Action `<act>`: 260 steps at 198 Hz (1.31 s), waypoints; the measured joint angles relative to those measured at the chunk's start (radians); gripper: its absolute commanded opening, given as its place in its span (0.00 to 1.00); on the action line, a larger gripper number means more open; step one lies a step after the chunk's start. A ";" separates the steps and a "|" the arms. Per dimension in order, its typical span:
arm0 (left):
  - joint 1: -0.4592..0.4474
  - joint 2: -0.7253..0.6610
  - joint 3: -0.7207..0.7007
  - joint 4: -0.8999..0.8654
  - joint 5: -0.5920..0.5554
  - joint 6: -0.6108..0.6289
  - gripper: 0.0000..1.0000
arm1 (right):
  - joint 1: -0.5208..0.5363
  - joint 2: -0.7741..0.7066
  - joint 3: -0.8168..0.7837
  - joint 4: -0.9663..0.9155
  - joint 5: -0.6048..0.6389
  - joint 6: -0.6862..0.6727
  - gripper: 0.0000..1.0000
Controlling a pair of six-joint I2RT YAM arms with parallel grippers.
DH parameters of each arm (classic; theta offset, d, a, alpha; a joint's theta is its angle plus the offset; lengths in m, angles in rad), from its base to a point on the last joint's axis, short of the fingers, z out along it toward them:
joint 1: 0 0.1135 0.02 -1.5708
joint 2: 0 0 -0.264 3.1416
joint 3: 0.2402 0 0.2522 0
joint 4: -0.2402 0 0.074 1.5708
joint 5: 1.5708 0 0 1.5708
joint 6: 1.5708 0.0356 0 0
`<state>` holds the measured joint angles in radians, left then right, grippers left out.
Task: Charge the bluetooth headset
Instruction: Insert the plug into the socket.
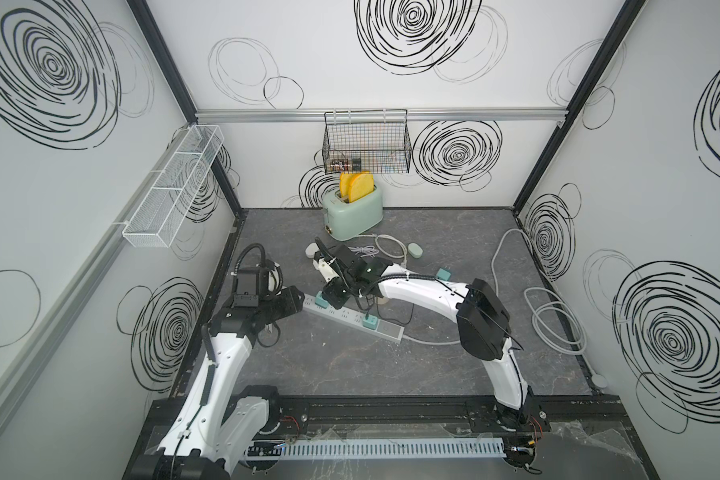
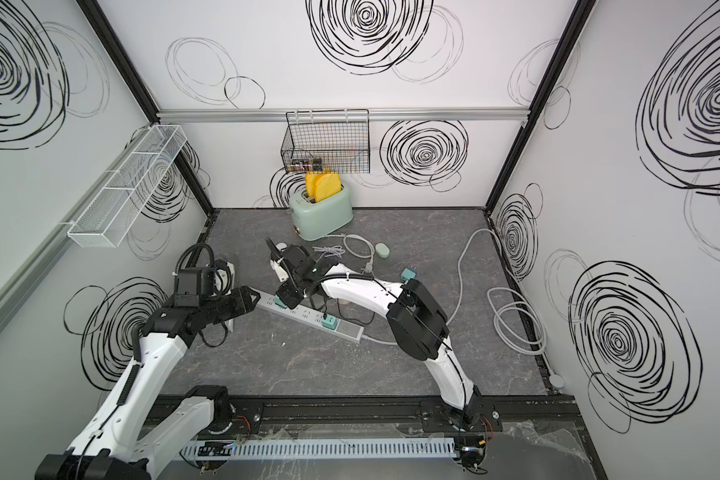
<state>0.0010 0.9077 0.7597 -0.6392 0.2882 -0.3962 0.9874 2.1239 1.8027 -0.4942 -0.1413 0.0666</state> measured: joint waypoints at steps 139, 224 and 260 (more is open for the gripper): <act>-0.011 -0.007 0.000 0.004 0.025 0.003 0.52 | 0.002 0.024 0.002 0.004 -0.016 0.001 0.00; -0.012 -0.006 0.000 0.005 0.026 0.003 0.52 | 0.002 0.042 0.008 0.022 0.002 0.001 0.00; -0.012 -0.006 0.000 0.005 0.026 0.003 0.52 | 0.002 0.043 0.008 0.031 0.004 0.000 0.00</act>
<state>-0.0113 0.9012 0.7593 -0.6342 0.3141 -0.3927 0.9890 2.1670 1.8103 -0.4629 -0.1375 0.0669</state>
